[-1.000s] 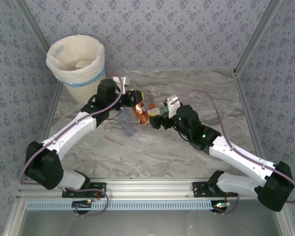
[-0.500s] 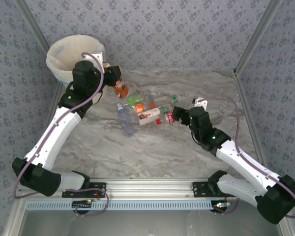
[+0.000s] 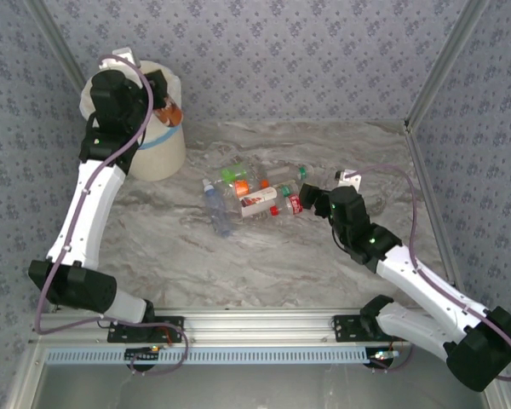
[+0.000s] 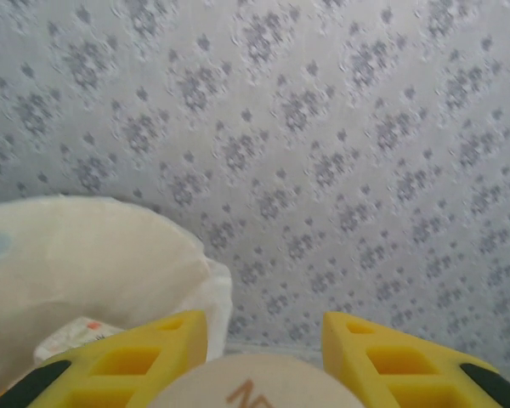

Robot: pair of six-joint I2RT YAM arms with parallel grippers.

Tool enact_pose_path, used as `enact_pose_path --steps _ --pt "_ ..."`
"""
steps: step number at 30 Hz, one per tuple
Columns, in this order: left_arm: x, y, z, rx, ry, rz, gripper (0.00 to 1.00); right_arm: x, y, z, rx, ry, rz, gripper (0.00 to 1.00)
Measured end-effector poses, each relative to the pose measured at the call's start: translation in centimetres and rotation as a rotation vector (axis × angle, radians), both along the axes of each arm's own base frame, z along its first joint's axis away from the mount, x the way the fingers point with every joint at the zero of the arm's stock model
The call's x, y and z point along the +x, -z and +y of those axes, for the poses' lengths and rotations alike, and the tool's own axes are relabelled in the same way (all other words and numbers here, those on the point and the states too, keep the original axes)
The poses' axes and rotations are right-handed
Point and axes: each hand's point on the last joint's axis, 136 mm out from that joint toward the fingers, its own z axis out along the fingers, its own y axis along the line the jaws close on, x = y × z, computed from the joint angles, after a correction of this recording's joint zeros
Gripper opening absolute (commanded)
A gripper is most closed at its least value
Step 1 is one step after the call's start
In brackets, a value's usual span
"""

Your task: Put the plastic bottles in the bin

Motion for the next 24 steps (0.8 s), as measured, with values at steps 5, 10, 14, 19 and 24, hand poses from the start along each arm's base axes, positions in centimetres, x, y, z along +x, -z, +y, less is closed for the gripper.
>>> enact_pose_path --steps 5,10,14,19,24 --pt "1.6 -0.7 2.4 0.001 -0.110 -0.013 0.00 -0.1 0.0 -0.1 0.006 -0.001 -0.007 1.00" --pt "4.5 -0.4 6.4 -0.017 -0.236 0.024 0.00 -0.3 0.0 -0.2 0.008 -0.001 -0.010 1.00" --pt "6.3 1.6 8.0 -0.037 -0.285 0.085 0.00 -0.5 -0.4 -0.2 0.019 -0.008 -0.020 1.00" --pt "8.9 2.7 10.6 -0.122 -0.327 0.120 0.06 -0.8 -0.6 -0.3 0.022 -0.014 -0.019 1.00" --pt "12.0 1.7 12.8 -0.168 -0.362 0.109 0.20 -1.2 -0.7 -0.5 0.028 -0.011 -0.017 1.00"
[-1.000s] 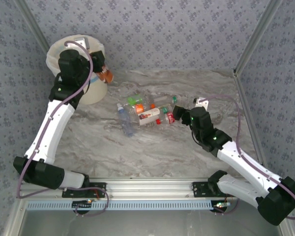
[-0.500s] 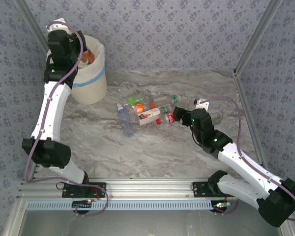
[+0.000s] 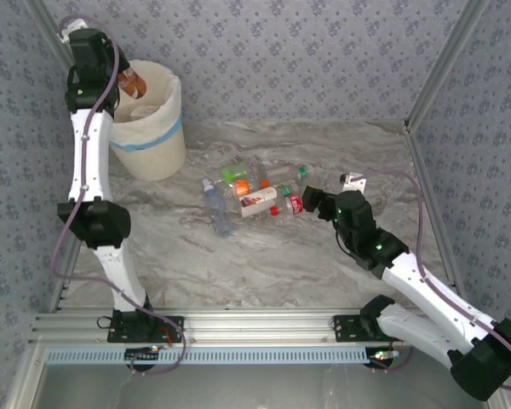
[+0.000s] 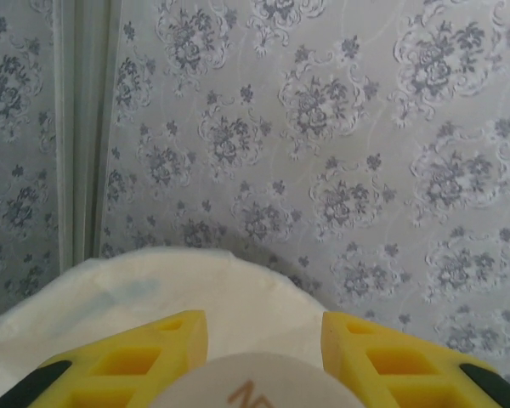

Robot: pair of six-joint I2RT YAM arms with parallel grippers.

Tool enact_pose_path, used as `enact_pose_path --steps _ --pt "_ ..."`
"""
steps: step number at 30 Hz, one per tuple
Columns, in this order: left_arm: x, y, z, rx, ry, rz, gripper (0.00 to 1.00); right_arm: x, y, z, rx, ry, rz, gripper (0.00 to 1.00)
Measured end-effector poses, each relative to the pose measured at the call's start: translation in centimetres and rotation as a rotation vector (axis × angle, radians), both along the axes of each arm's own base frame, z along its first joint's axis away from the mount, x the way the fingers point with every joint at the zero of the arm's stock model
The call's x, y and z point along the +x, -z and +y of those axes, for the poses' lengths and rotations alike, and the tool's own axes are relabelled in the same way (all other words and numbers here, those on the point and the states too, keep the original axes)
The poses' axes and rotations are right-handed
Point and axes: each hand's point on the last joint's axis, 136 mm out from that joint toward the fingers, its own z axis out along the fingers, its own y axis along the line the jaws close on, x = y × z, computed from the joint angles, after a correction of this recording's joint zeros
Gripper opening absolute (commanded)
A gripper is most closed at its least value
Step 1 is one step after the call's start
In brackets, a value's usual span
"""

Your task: Put the plastic bottles in the bin

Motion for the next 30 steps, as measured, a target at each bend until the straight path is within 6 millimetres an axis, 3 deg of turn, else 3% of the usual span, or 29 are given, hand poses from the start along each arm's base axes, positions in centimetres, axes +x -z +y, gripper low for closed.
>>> enact_pose_path --steps 3,5,9,11,15,18,24,30 --pt "1.6 -0.1 -0.3 -0.013 0.011 -0.011 0.34 -0.3 0.0 -0.2 0.007 0.003 0.000 1.00" --pt "2.2 0.8 -0.5 -0.029 0.018 0.004 0.41 -0.5 0.2 -0.4 0.004 0.003 0.005 1.00" --pt "2.6 4.8 -1.3 -0.094 0.056 0.119 0.78 -1.0 0.5 -0.7 0.001 0.005 0.014 1.00" --pt "2.9 6.5 -1.5 -0.116 0.073 0.165 0.87 -1.2 0.5 -0.9 0.000 0.008 0.013 1.00" --pt "3.1 9.3 -1.8 -0.138 0.090 0.244 0.96 -1.2 0.5 -1.0 -0.001 0.011 0.011 1.00" --pt "3.0 9.9 -2.1 -0.143 0.103 0.271 0.99 -1.2 0.6 -1.0 -0.006 0.010 0.012 1.00" --pt "2.0 9.0 -2.7 -0.123 0.143 0.279 1.00 -0.9 1.6 -0.7 -0.049 -0.004 0.037 1.00" --pt "-0.7 6.0 -3.8 -0.099 0.212 0.269 1.00 -0.2 3.1 -0.2 -0.099 -0.041 0.078 1.00"
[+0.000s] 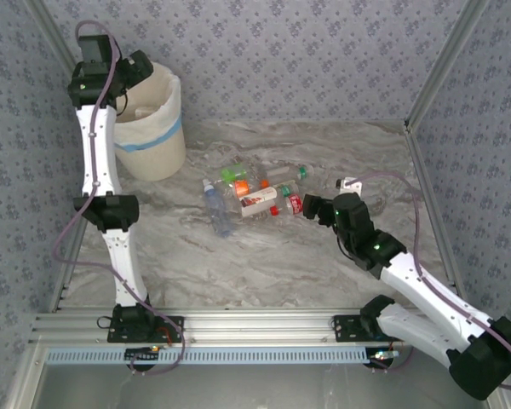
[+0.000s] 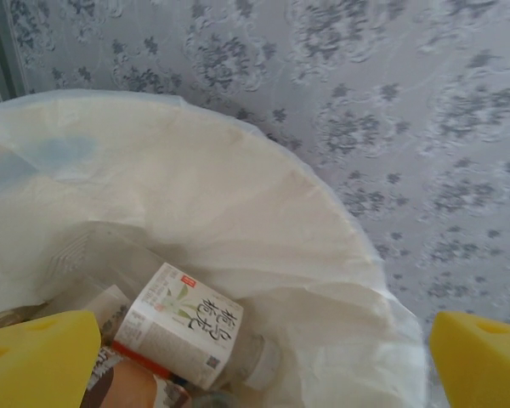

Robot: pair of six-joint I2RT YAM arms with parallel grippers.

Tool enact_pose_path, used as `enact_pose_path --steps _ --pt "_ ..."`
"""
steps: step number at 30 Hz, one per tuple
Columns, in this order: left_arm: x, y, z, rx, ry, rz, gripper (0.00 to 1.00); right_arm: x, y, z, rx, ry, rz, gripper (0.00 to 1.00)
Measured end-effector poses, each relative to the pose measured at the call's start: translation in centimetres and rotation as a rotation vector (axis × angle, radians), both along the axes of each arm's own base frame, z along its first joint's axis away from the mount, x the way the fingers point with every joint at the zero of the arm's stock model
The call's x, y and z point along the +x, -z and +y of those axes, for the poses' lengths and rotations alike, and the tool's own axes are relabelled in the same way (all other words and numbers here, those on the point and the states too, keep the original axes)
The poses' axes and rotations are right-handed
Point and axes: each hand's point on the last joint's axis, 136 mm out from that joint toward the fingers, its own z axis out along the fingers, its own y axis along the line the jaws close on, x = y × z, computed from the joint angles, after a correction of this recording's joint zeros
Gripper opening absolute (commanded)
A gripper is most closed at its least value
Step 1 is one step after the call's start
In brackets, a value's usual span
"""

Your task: Put the plastic bottles in the bin

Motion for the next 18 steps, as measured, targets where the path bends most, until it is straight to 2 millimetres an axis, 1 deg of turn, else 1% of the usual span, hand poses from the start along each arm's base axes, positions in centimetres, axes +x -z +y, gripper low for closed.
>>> enact_pose_path --steps 2,5,8,10,12,13,15,18 --pt "-1.2 -1.4 -0.4 0.011 0.021 -0.015 0.99 0.3 0.8 0.2 -0.016 -0.014 0.021 1.00" --pt "-3.1 -3.1 -1.7 0.030 0.060 -0.027 1.00 0.7 2.1 0.7 -0.053 -0.059 0.060 1.00" --pt "-4.9 -3.8 -3.7 0.048 0.112 -0.027 0.99 1.3 3.4 1.5 -0.117 -0.137 0.107 1.00" --pt "-6.2 -3.6 -5.2 0.052 0.146 -0.029 0.99 1.8 4.0 2.2 -0.181 -0.206 0.136 1.00" --pt "-7.7 -2.7 -6.7 0.043 0.188 -0.040 0.99 2.5 4.4 3.1 -0.251 -0.286 0.156 1.00" --pt "-8.3 -2.3 -7.0 0.038 0.201 -0.047 0.99 2.7 4.5 3.4 -0.281 -0.318 0.163 1.00" --pt "-9.8 -1.1 -7.5 0.016 0.218 -0.064 1.00 3.2 5.1 4.3 -0.353 -0.409 0.186 1.00" --pt "-11.6 0.5 -7.5 -0.015 0.219 -0.077 0.99 3.9 6.3 4.8 -0.451 -0.530 0.232 1.00"
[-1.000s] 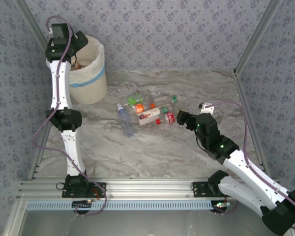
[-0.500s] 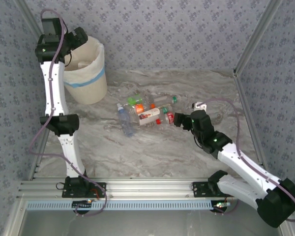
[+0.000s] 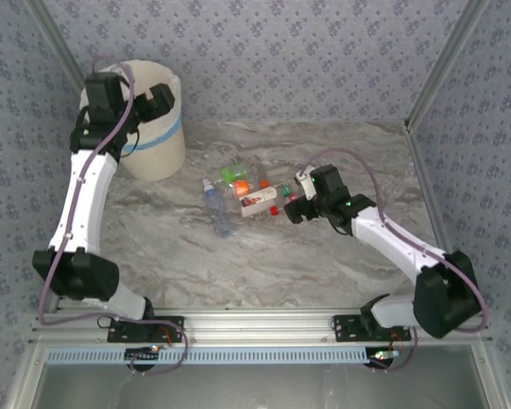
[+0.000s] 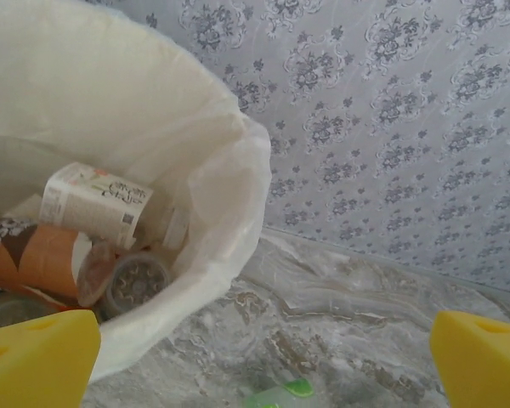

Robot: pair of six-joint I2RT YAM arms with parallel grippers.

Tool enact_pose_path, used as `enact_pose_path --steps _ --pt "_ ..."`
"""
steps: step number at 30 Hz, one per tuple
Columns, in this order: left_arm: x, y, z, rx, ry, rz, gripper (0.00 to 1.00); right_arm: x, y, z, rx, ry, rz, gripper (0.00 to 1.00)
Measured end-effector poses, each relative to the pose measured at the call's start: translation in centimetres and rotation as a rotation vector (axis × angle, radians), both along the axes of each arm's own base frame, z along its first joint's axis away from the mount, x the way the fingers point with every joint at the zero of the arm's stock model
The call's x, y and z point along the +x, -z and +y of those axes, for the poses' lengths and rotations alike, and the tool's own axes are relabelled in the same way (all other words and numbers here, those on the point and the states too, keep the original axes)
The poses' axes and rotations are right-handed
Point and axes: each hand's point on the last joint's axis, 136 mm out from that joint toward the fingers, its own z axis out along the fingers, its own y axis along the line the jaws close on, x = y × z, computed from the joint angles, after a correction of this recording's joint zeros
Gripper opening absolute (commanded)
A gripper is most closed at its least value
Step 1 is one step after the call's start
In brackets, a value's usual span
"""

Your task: Put the plastic bottles in the bin

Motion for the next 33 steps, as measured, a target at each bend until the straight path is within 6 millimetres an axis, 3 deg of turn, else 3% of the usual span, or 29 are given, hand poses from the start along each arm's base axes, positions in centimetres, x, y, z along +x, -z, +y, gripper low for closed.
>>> enact_pose_path --steps 8,12,19,26,33 --pt "-4.2 3.6 -0.1 -0.059 0.003 0.016 0.99 0.7 2.7 -2.1 -0.180 -0.325 0.145 0.98" --pt "-6.4 5.1 0.1 -0.069 -0.002 0.034 0.99 2.6 3.4 -3.3 -0.287 -0.454 0.152 0.98" --pt "-8.8 5.5 1.0 -0.050 -0.040 0.024 0.99 4.9 5.8 -5.3 -0.429 -0.613 0.170 0.95" --pt "-10.1 6.4 1.9 -0.022 -0.075 0.038 1.00 5.2 6.8 -4.1 -0.474 -0.721 0.174 0.93" --pt "-10.2 7.4 2.1 -0.011 -0.083 0.066 0.99 5.4 9.7 -3.8 -0.535 -0.769 0.201 0.86"
